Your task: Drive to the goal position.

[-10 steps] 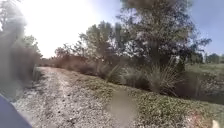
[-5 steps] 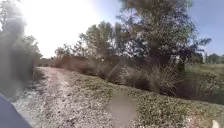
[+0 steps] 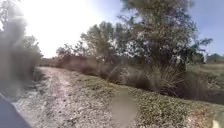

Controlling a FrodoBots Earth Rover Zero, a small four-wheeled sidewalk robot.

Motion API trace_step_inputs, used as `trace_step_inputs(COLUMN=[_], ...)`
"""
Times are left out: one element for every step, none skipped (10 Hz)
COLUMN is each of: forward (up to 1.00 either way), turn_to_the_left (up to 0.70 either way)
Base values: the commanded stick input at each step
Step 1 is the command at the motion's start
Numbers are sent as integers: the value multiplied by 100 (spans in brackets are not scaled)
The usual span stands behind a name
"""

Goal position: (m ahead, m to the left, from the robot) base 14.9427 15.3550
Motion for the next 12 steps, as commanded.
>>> trace_step_inputs(forward=[0,0,0,0,0,0,0,0,0,0,0,0], turn_to_the_left=[45,18,27,14,45,45,45,45,45,45,45,45])
